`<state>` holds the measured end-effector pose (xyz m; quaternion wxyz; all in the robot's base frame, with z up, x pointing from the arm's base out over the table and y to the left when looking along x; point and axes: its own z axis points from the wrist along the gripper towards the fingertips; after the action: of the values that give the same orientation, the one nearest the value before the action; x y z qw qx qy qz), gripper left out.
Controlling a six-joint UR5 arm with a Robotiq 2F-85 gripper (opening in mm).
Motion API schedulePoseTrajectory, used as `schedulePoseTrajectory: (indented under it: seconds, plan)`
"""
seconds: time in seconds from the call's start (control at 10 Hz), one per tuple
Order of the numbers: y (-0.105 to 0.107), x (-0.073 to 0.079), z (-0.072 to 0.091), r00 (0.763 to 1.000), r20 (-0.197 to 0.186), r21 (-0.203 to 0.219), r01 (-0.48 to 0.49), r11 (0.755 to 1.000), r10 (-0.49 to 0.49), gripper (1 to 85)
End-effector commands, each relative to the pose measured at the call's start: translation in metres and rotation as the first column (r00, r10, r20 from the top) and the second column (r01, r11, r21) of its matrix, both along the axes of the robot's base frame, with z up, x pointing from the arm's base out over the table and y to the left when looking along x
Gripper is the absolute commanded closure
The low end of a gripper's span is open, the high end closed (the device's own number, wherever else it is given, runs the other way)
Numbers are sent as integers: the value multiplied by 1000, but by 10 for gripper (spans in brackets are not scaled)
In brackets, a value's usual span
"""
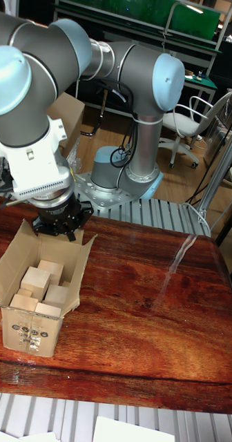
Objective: Open a box
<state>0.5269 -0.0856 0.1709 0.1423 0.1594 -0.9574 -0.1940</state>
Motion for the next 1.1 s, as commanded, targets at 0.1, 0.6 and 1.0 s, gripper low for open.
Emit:
schedulePoseTrajectory:
  seconds: [0.1,0.6,1.0]
  plan:
    - [-4,-8,-10,999,40,-3,1,1000,-1,847]
    - [-4,-16,-12,999,41,-19,20,1000,-19,847]
    - [3,-14,-29,996,80,-26,46,999,-44,847]
